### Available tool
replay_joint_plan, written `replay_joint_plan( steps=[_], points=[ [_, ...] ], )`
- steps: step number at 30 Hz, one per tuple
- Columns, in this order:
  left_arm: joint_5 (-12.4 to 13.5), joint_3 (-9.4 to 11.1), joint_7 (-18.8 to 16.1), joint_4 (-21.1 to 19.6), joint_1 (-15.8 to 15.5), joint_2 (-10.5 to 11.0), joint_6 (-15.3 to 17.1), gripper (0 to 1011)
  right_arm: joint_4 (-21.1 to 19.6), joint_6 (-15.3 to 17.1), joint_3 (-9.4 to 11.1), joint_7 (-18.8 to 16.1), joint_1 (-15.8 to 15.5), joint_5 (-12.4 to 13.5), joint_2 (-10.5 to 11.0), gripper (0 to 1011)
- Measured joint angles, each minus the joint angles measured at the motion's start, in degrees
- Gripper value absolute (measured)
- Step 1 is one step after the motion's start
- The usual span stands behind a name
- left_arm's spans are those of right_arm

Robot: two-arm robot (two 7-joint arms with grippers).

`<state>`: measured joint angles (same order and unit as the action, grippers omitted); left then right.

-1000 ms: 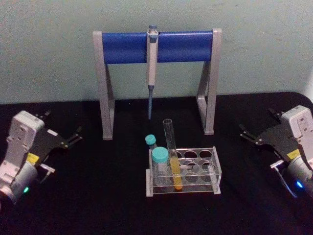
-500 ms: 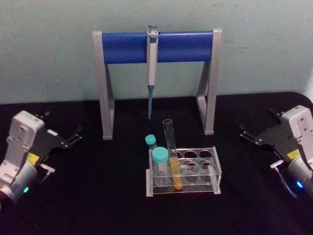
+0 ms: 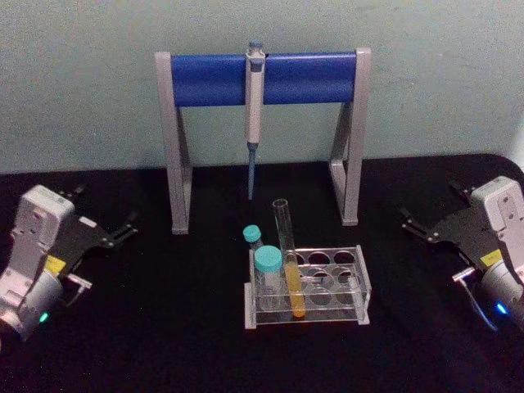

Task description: Pick up the test tube from the test tube rack, shake it, then place it back into the test tube rack.

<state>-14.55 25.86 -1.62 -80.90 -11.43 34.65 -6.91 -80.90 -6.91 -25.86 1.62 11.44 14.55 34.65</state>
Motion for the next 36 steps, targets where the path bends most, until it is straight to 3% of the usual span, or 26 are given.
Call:
replay_joint_plan(
  steps=[31, 36],
  points=[
    [0.0, 0.0, 0.0, 0.0, 0.0, 0.0, 0.0, 1001, -0.1, 0.0, 0.1, -0.1, -0.1, 0.0, 0.0, 1000],
    [0.0, 0.0, 0.0, 0.0, 0.0, 0.0, 0.0, 1001, -2.0, 0.6, 0.8, -1.5, -1.1, -0.1, 0.2, 1000]
  ],
)
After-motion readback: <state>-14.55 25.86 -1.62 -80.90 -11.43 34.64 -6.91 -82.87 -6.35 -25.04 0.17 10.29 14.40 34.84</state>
